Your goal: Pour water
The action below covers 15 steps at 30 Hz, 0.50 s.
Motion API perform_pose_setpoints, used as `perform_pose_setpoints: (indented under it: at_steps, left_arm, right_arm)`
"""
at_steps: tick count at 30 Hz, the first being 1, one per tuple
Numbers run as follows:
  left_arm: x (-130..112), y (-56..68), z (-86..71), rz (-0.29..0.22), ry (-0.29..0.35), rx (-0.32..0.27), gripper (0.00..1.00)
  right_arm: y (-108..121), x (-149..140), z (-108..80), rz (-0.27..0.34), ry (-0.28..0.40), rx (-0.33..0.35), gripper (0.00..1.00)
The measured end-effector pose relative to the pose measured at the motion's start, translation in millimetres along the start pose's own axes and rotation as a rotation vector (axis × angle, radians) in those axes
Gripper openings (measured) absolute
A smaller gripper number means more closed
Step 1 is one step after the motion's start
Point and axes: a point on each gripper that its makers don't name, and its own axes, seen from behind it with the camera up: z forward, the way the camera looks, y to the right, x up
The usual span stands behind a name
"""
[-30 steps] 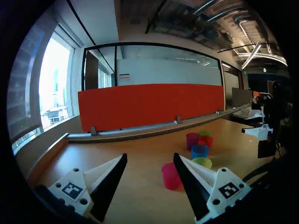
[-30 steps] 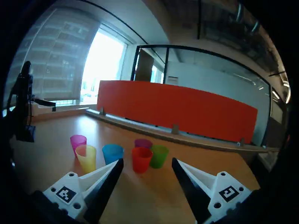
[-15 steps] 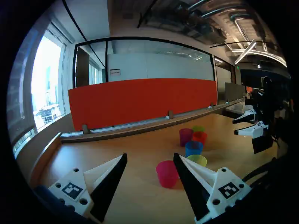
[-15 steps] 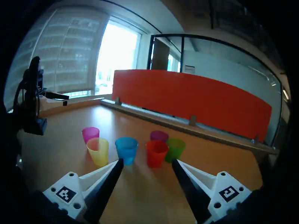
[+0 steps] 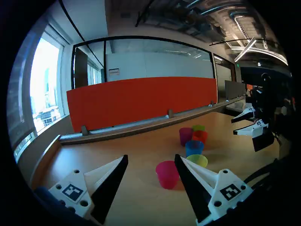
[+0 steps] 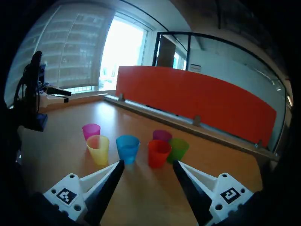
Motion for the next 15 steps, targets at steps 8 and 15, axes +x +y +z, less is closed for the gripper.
perform_pose_setpoints:
  at_steps: [8, 15]
  left_arm:
    - [0, 1.1, 1.7, 0.006, -0.012, -0.007, 0.92]
    - [-2, 8.5, 6.6, 0.006, -0.032, -0.044, 0.91]
  right_arm:
    - [11, 2, 5.0, -0.002, -0.013, -0.004, 1.00]
    - [18, 2, 10.0, -0.007, -0.032, -0.001, 1.00]
